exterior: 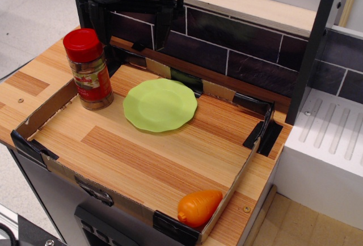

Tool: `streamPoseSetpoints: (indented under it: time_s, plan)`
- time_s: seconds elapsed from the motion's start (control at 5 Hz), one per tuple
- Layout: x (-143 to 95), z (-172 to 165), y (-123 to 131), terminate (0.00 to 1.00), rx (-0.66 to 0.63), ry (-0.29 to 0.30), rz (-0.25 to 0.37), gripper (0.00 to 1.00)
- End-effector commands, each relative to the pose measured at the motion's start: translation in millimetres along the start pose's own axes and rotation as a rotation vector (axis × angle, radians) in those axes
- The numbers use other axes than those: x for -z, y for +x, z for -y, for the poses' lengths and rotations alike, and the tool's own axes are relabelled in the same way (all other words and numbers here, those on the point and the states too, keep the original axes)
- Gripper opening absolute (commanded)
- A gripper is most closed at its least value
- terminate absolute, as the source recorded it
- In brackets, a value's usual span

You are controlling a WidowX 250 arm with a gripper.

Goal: Topple basil bottle

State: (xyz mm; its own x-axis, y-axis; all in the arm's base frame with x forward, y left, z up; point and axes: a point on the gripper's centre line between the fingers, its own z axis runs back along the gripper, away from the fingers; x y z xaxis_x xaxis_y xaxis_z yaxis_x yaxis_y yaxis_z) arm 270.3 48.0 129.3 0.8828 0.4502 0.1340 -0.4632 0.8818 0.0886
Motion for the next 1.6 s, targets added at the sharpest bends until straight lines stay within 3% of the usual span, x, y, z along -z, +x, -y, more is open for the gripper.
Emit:
streamPoseSetpoints:
  time_s: [0.0,0.6,1.0,1.4]
  plan:
    - [0.0,0.0,0.0,0.00,0.000,0.000,0.000,1.00]
    - [27.7,-65.0,13.4,0.00,-0.086,0.026,0.007,1.00]
    - [44.1,-68.6,31.3,0.00,-0.120,0.033,0.009,1.00]
    - [38.4,-68.2,39.7,0.00,-0.156,0.006,0.053,1.00]
